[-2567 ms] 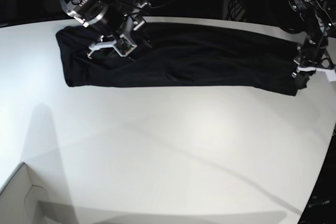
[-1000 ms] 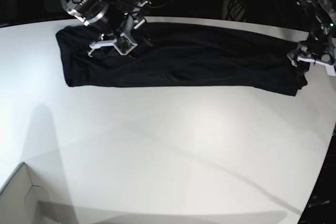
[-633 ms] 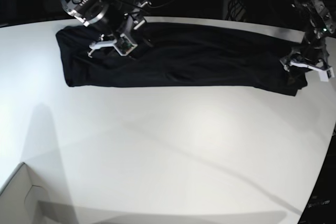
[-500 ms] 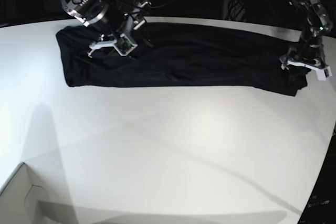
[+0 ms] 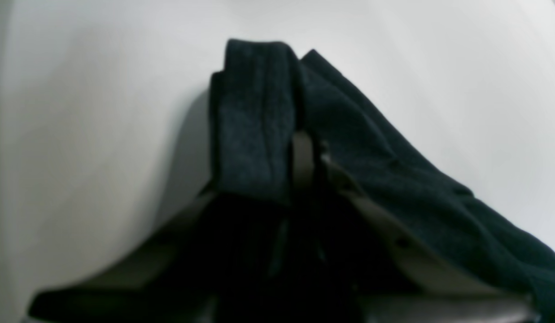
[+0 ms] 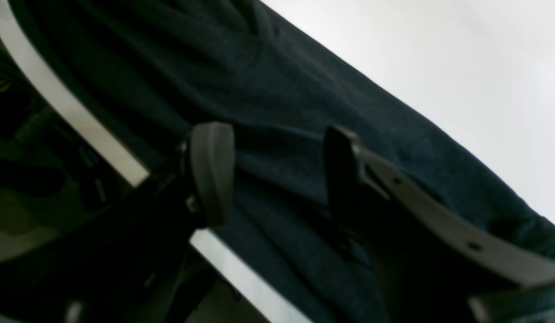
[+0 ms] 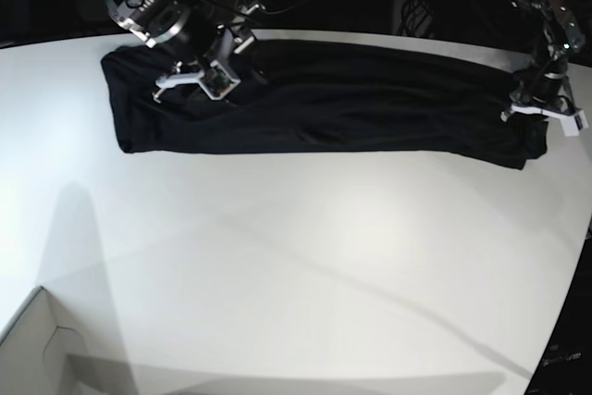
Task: Layout the t-shirt on the table in an organized manner, then fold the t-shirt properly
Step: 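Move the left gripper back to the shirt end and grasp it, then lift the shirt end with the left gripper and fold it toward the right gripper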
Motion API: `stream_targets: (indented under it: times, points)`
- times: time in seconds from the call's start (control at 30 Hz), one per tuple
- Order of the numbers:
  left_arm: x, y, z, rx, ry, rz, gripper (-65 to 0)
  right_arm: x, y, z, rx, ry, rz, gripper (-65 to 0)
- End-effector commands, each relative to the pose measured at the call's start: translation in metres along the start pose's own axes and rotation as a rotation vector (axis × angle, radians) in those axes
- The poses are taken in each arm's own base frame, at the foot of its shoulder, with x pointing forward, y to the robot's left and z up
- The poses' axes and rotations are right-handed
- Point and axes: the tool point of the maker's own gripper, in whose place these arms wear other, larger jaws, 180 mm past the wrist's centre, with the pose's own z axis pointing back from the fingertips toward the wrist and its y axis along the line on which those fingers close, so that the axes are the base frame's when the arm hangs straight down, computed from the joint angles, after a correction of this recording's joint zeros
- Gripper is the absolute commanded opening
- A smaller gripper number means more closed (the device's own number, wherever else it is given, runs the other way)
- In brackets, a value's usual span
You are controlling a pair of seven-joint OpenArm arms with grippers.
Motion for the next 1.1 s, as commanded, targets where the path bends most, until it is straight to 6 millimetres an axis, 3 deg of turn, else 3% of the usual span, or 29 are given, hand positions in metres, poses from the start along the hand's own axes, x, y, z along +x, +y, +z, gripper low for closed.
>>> stream_targets:
  times: [0.0,0.2,0.37,0.57,0.73,0.93,1.07]
  points:
    - [0.0,0.007,-0.001,0.036,0.035,-0.029,-65.0,0.01,-0.001,0.003,-0.003,-0.043,-0.003,-32.3]
    - [0.04,0.016,0.008,0.059,-0.058,-0.049,-65.0,0.001,-0.016,0.009,-0.049,-0.021,-0.013,-32.3]
    - [0.077,-0.009,0.019,0.018,-0.158,-0.121,-65.0,-0.007,-0.036,0.016,-0.11,-0.001,-0.021,-32.0]
    - [0.096,-0.035,0.037,-0.019,-0.23,-0.185,-65.0,-0.019,-0.064,0.03,-0.196,0.03,-0.034,-31.9]
    - [0.077,-0.081,0.05,-0.119,-0.21,-0.255,-65.0,-0.025,-0.077,0.038,-0.239,0.046,-0.04,-31.9]
    - [0.047,-0.149,0.063,-0.294,-0.161,-0.341,-65.0,-0.025,-0.078,0.038,-0.241,0.046,-0.038,-31.9]
    - [0.027,-0.179,0.073,-0.378,-0.125,-0.365,-65.0,-0.021,-0.08,0.037,-0.245,0.036,-0.035,-31.9]
